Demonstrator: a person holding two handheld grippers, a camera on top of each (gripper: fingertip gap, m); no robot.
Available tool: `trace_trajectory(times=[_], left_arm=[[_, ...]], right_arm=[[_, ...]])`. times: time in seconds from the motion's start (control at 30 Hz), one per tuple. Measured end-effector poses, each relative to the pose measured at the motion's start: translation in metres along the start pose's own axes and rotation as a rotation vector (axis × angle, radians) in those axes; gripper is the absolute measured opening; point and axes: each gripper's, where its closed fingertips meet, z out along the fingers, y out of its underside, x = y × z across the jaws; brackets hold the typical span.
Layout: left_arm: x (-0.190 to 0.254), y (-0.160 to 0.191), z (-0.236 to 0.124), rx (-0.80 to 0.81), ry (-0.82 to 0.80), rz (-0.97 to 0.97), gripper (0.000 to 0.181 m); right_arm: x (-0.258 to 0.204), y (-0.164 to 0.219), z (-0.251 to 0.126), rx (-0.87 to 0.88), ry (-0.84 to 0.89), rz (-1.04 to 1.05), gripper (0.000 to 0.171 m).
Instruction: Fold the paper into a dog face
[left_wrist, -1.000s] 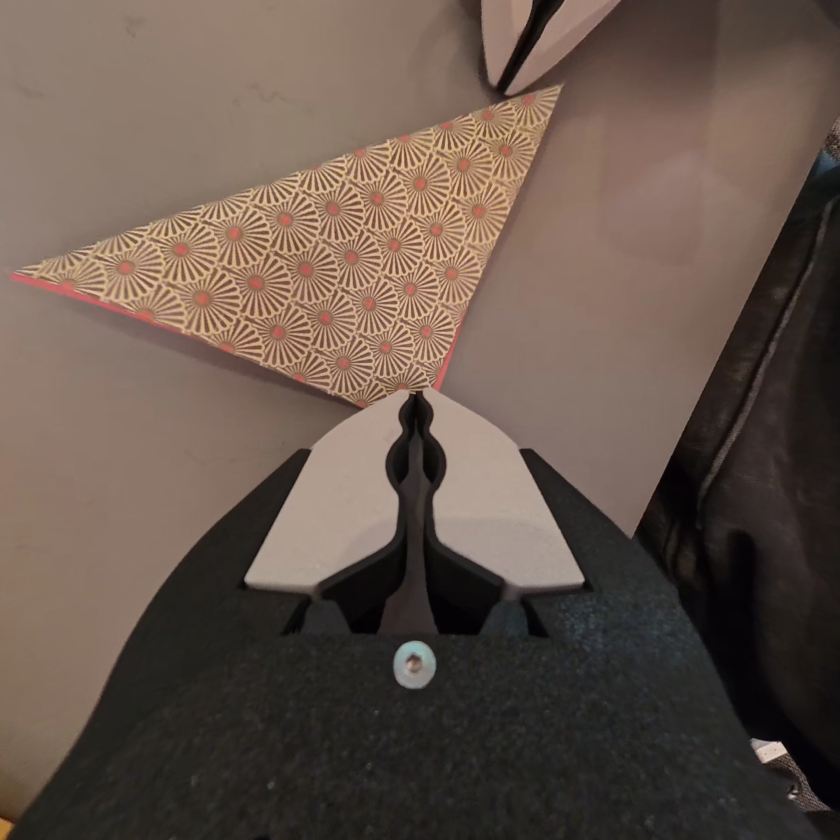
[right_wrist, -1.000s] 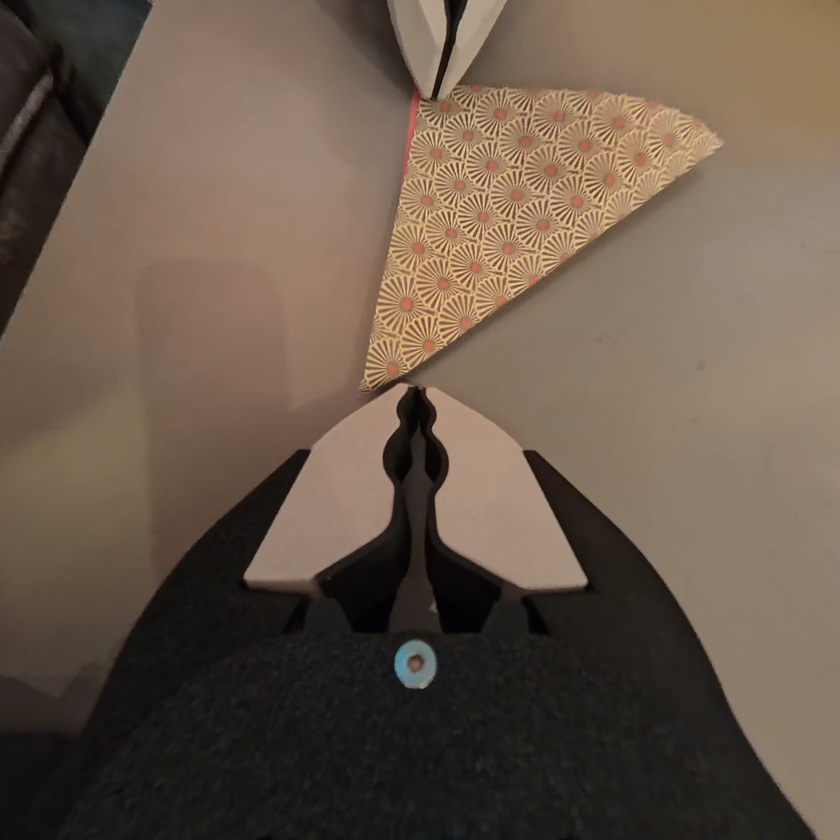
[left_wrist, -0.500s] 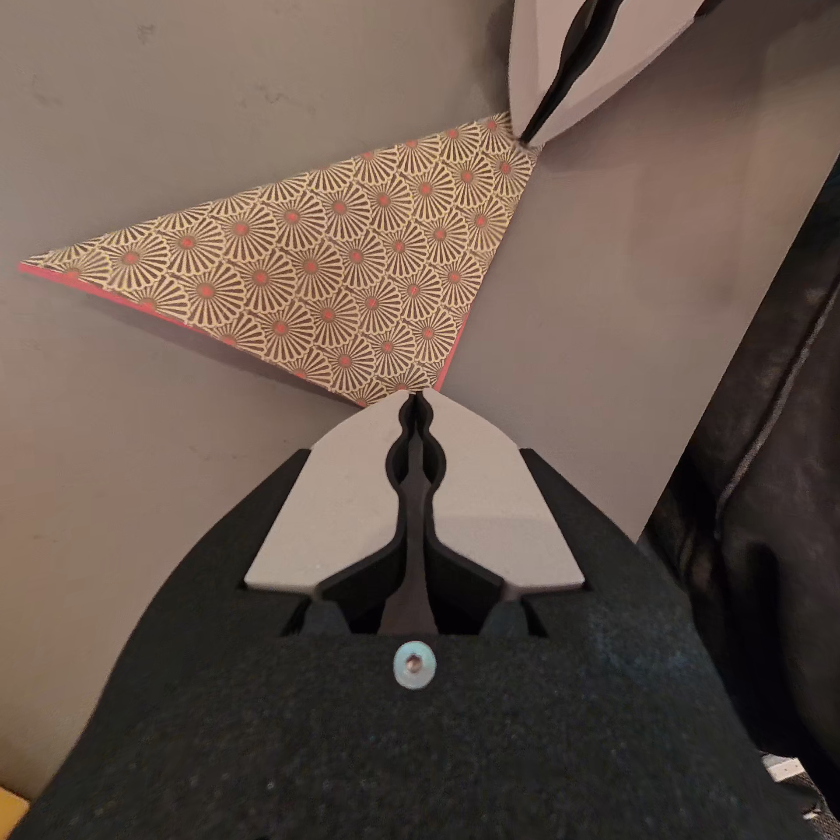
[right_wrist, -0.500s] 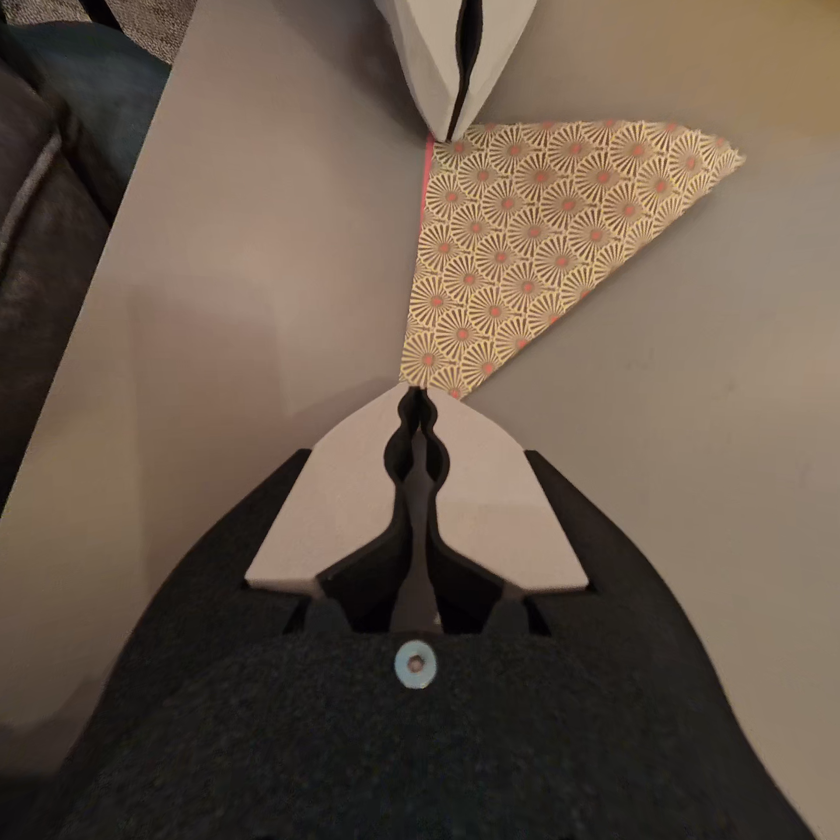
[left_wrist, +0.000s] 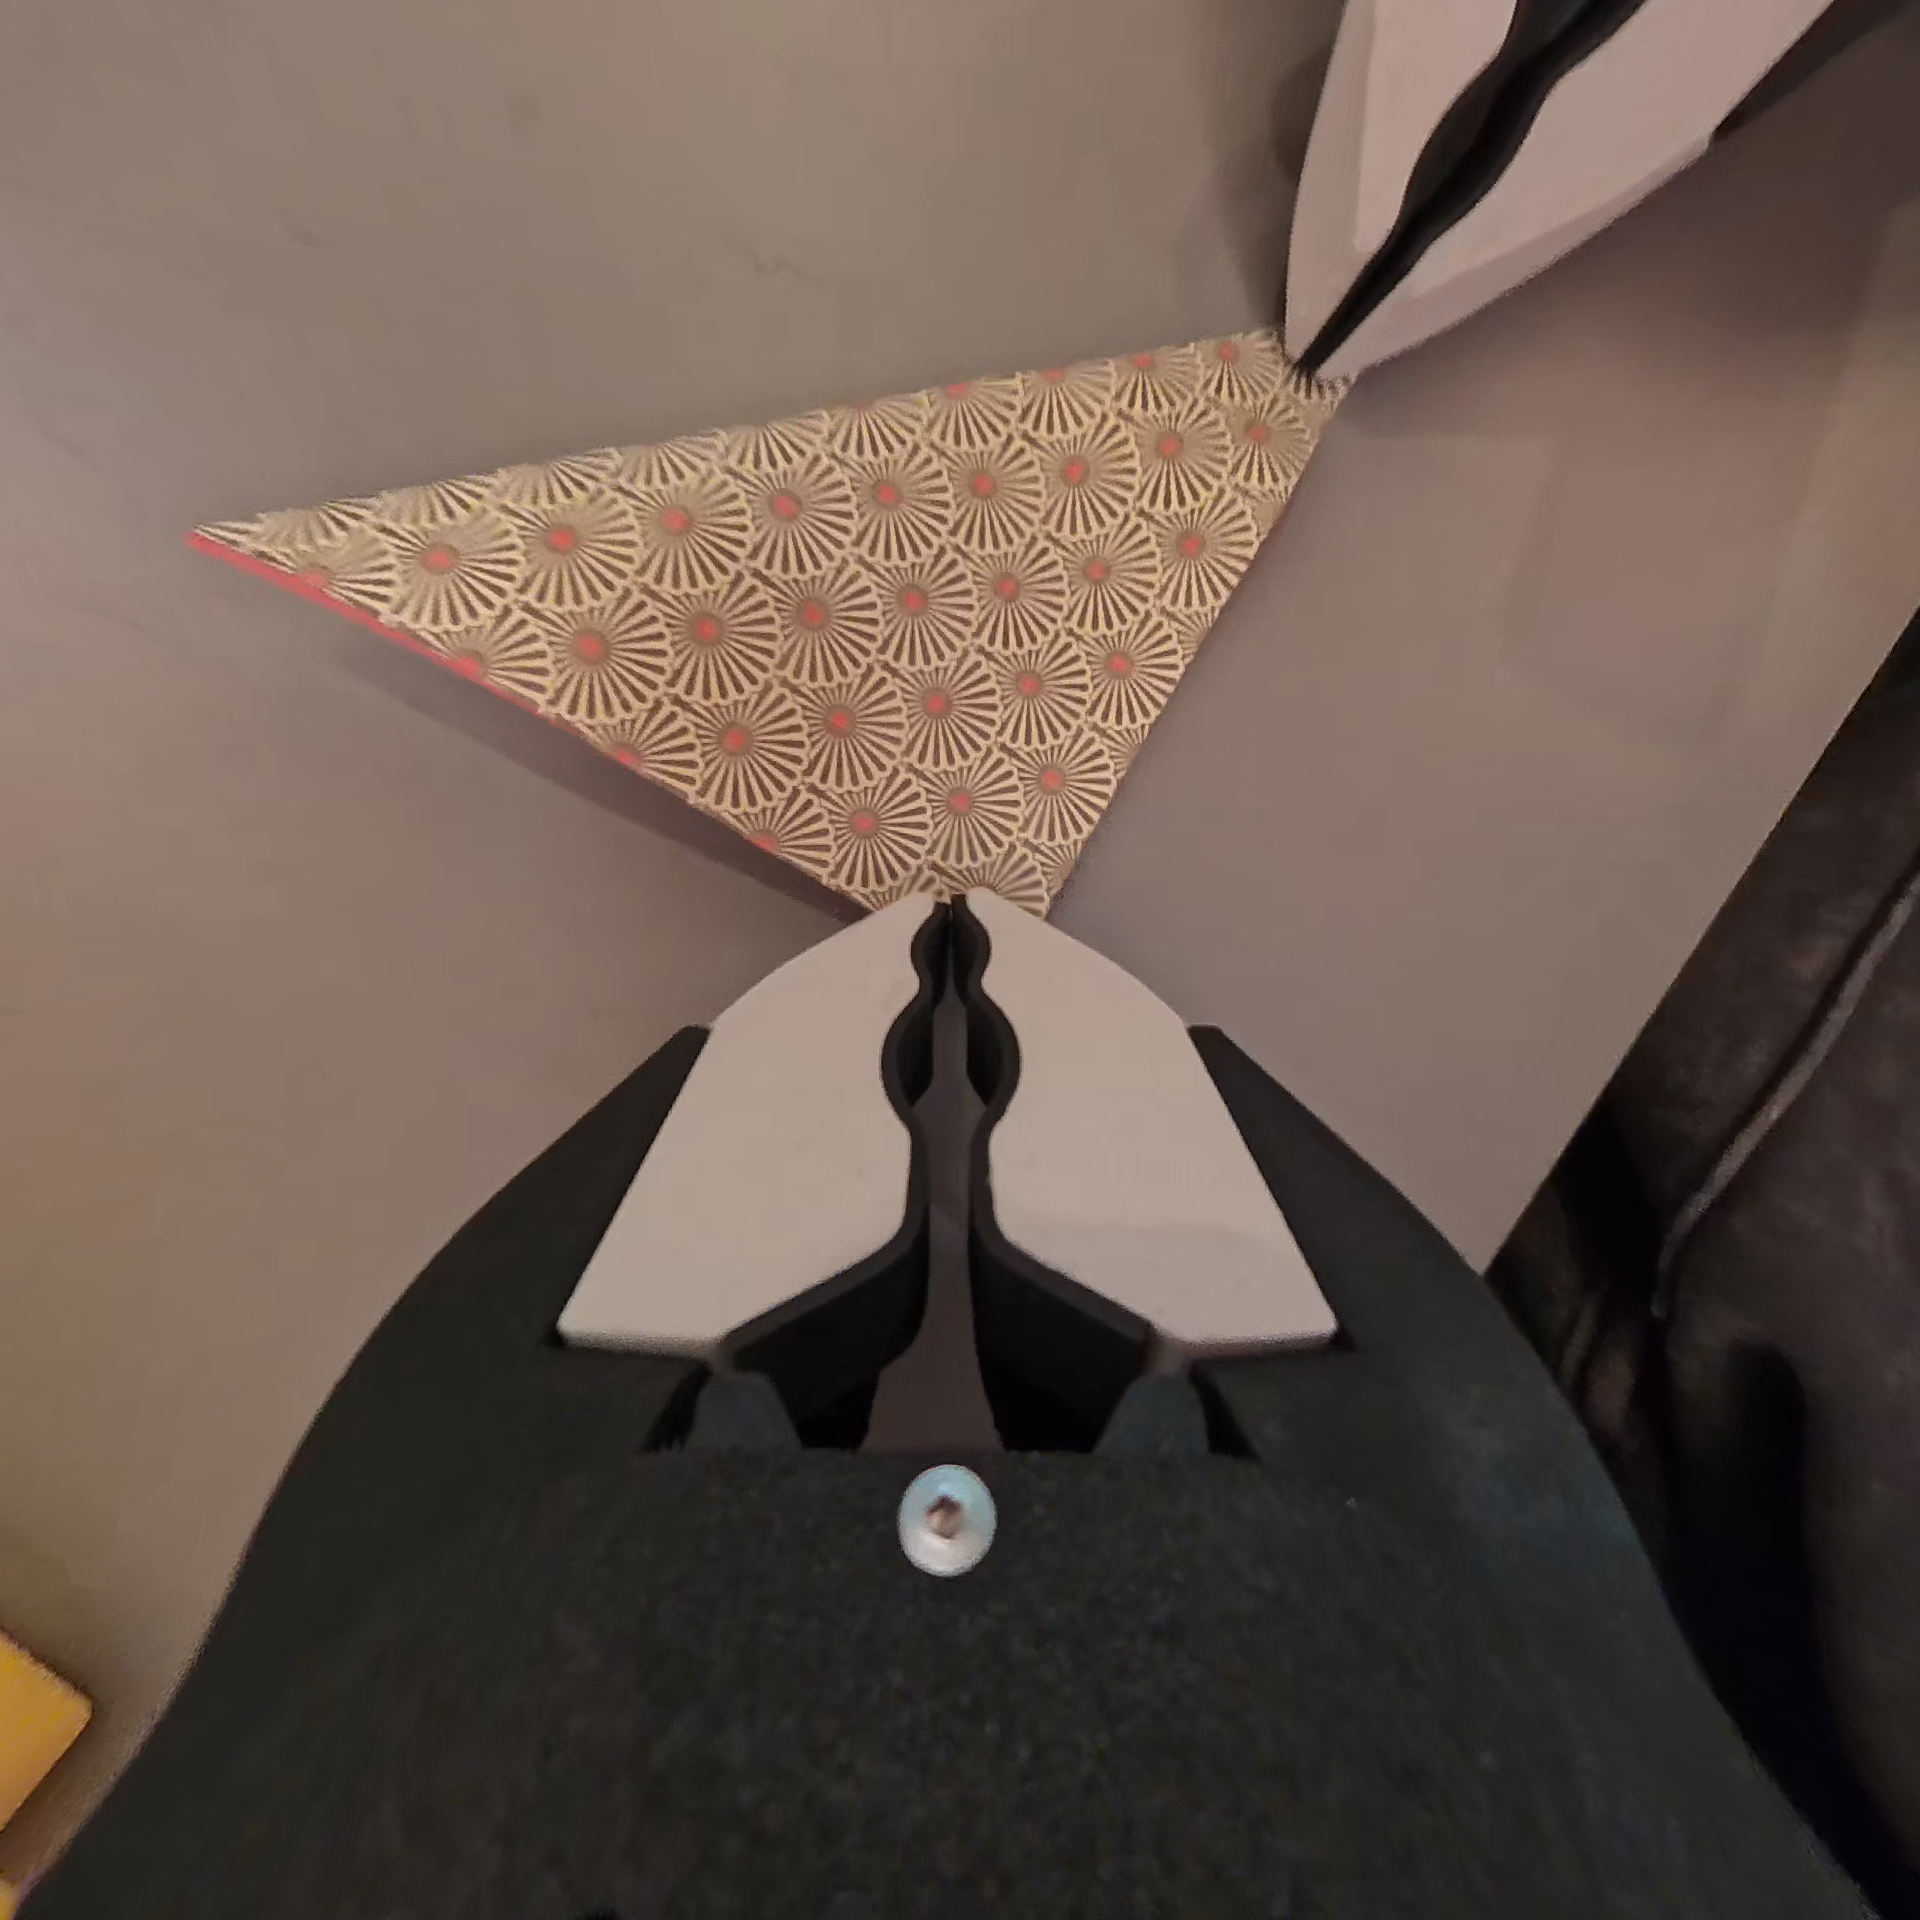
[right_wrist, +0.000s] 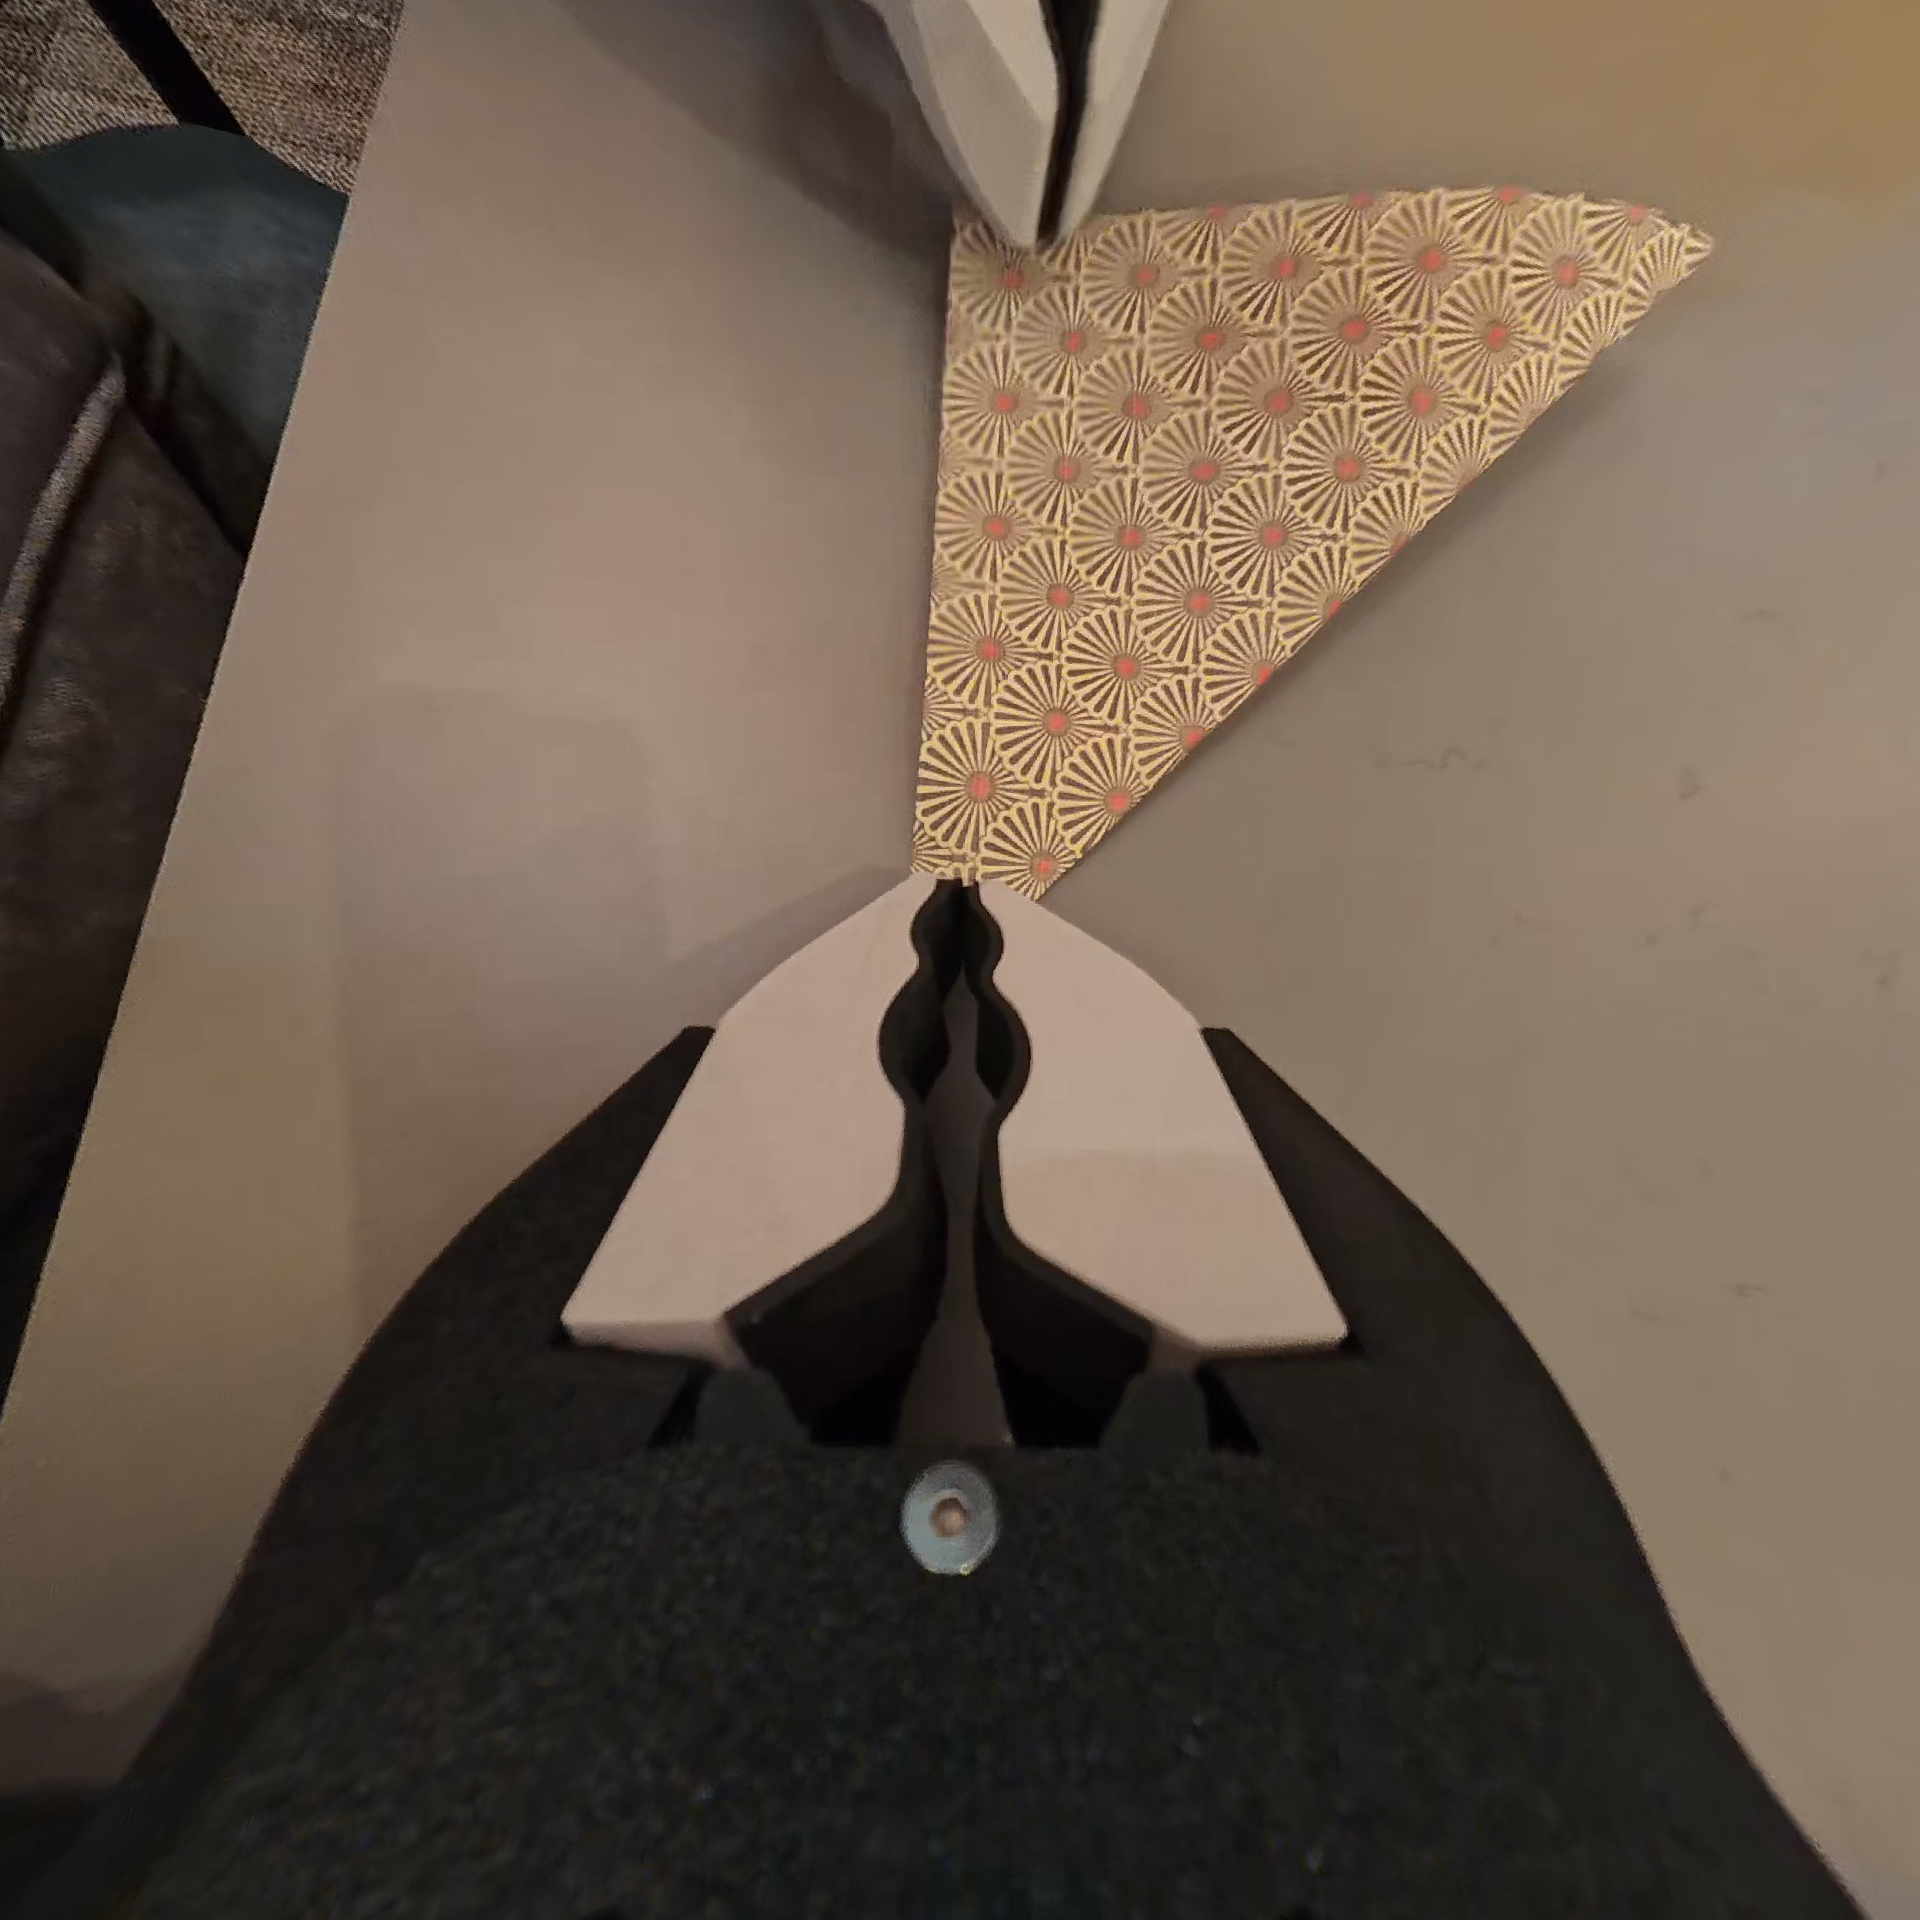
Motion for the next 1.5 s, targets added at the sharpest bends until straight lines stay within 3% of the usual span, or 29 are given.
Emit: trace_trajectory(times=[0.07,0.23,0.43,0.57,0.73,1.23,1.5], left_arm=[[0.004,-0.018,-0.010,0.061,-0.016,-0.014,0.026],[0.036,-0.082,-0.019,0.232,0.016,-0.012,0.018],[0.047,-0.119,0.008,0.156,-0.031,-0.109,0.002],[0.054,-0.096,0.054,-0.037,-0.027,-0.065,0.000],[0.050,-0.081,0.072,-0.123,-0.031,-0.073,0.000],[0.040,-0.061,0.059,-0.115,-0.042,0.123,0.000],[0.015,-0.045,0.046,-0.094,-0.084,0.087,0.000]], right_arm=[[0.000,0.000,0.000,0.004,0.000,0.002,0.000],[0.000,0.000,0.000,0.014,0.007,-0.002,0.000],[0.000,0.000,0.000,0.028,0.004,-0.001,0.000],[0.000,0.000,0.000,0.030,0.002,0.001,0.000],[0.000,0.000,0.000,0.033,-0.006,0.006,0.000],[0.000,0.000,0.000,0.032,-0.008,0.030,0.001],[0.000,0.000,0.000,0.033,-0.009,0.033,0.001]])
